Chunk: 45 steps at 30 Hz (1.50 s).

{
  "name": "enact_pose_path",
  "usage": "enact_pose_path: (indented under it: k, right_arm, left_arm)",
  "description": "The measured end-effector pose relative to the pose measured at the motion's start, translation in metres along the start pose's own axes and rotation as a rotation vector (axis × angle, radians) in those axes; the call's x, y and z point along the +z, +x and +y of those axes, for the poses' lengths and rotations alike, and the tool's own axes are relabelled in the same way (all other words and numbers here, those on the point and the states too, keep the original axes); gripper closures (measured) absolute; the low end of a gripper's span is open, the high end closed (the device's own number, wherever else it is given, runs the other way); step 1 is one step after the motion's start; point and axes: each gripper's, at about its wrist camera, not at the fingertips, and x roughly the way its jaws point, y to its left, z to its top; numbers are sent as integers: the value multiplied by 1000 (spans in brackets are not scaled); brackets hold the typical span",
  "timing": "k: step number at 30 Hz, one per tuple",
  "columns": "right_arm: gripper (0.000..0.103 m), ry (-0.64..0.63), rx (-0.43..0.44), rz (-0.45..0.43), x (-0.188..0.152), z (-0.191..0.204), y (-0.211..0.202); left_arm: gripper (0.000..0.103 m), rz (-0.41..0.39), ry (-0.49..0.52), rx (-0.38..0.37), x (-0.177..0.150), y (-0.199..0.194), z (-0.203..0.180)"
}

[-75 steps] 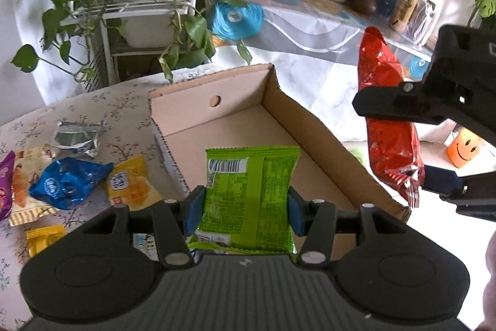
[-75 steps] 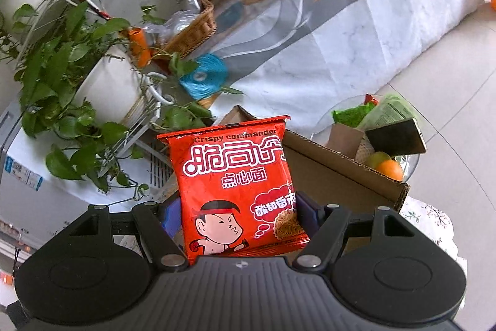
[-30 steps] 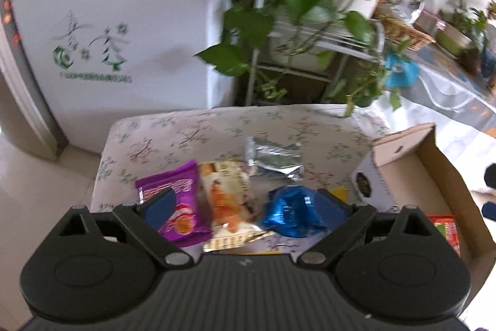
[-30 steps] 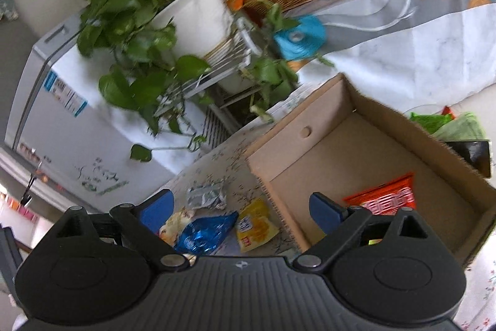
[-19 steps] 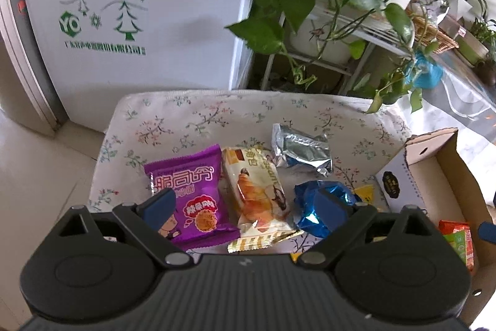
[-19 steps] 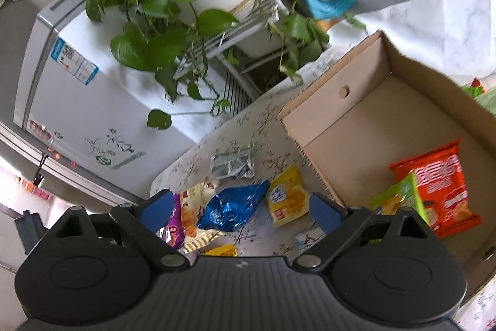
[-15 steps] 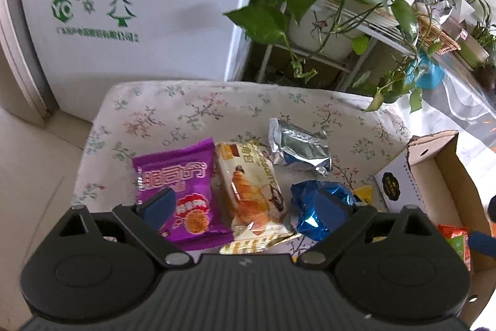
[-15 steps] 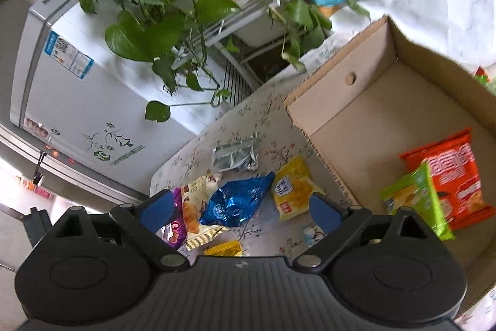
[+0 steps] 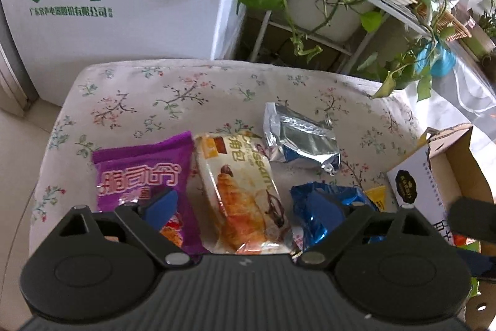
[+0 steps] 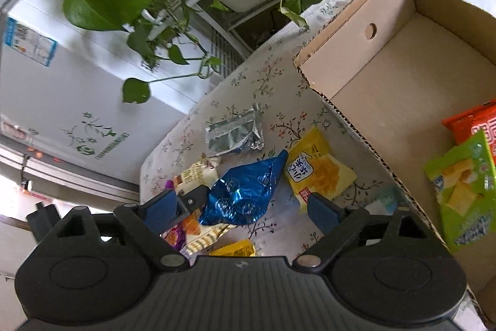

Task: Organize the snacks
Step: 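Grasp the croissant bread packet with the left tool while the right tool grasps the blue foil packet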

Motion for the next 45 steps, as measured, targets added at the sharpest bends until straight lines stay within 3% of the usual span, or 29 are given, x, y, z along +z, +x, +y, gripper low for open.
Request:
enact_pose_path:
  k: [16,20,24,32,37,39,45]
  right_arm:
    - [14,28,-102,70,8,2,66]
    - [21,37,-110,96,6,0,75]
    - [26,12,-119,101,4,2,75]
    - [23,-40,-120,112,0,9,72]
    - [20,-100,-100,147,-5,18,78]
    - [20,-115,-119,157,-8,19,82]
    - [21,-150,-158,171,-21,22,94]
  left_arm:
    - [10,36,40,53,-7,26,2]
    - [15,61,68,91,-12,27,7]
    - [28,60,151,100,-18,21,9]
    - [27,54,125,50,-16,13,22]
    - [24,66,199,70,-17,16,22]
    - [18,77,223,71,-20,18,23]
    - [15,70,274,82,-22,20,20]
